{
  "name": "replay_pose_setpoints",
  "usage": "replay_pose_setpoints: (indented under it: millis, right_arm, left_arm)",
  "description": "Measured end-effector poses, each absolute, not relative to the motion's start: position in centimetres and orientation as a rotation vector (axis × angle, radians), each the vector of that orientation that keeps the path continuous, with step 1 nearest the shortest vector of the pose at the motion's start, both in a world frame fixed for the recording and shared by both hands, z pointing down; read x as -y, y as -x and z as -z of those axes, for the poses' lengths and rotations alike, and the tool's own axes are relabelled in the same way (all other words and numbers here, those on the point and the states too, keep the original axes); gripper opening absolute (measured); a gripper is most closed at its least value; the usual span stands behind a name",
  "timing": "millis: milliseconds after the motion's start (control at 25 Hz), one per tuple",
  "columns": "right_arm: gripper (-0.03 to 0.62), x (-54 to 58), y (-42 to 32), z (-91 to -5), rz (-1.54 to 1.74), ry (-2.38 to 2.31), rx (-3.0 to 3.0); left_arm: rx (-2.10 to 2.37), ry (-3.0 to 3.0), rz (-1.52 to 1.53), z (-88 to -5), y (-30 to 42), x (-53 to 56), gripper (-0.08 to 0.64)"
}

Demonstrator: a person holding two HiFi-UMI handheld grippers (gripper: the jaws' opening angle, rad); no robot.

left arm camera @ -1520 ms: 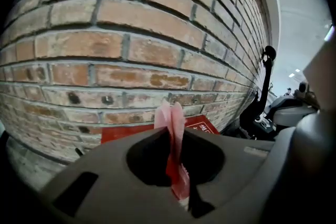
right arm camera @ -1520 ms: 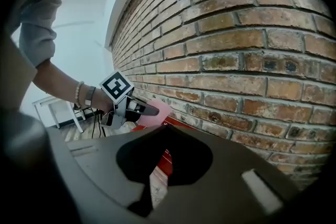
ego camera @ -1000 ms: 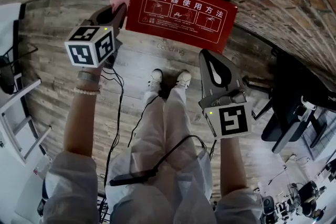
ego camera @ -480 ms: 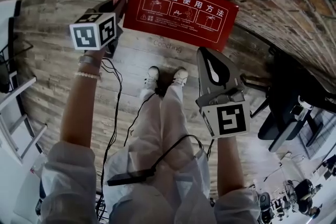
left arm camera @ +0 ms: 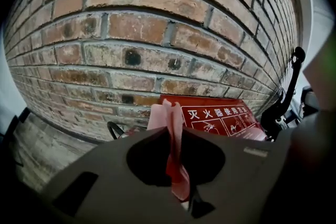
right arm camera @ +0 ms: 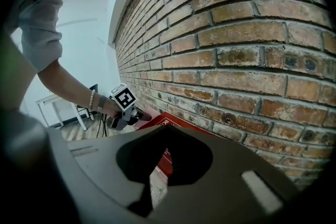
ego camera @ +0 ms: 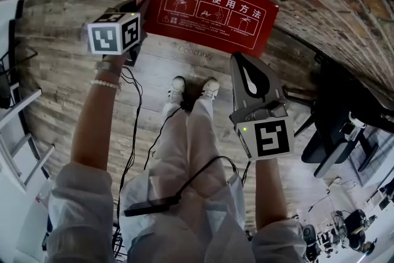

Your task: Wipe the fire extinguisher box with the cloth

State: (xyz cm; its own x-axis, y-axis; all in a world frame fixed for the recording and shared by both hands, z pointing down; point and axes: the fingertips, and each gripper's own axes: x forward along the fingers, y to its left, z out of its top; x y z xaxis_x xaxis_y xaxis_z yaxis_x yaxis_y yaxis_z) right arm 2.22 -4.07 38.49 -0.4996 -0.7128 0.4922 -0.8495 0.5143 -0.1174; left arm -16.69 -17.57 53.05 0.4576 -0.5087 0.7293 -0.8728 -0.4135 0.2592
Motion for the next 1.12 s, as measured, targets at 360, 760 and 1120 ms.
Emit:
replay_pose_setpoints:
  millis: [360,760,1120]
  right_arm:
    - [0.008,3.9,-2.8,-38.8,-0.501,-1.298,2.371]
    - [0.008,3.7,-3.9,-38.7,-0.506,-1.318,2.37]
    - [0.008,3.0,-5.3,-39.1,-0.528,-1.348,2.359]
  left_arm:
    - [1.149,-2.06,-0.75,-53.6,16.3,17.6,0.011]
    - [1.097,-2.045,-0.763,-53.8,13.6,17.1,0.011]
    - [1.017,-2.071,-0.733,-53.8,9.1,16.4,0.011]
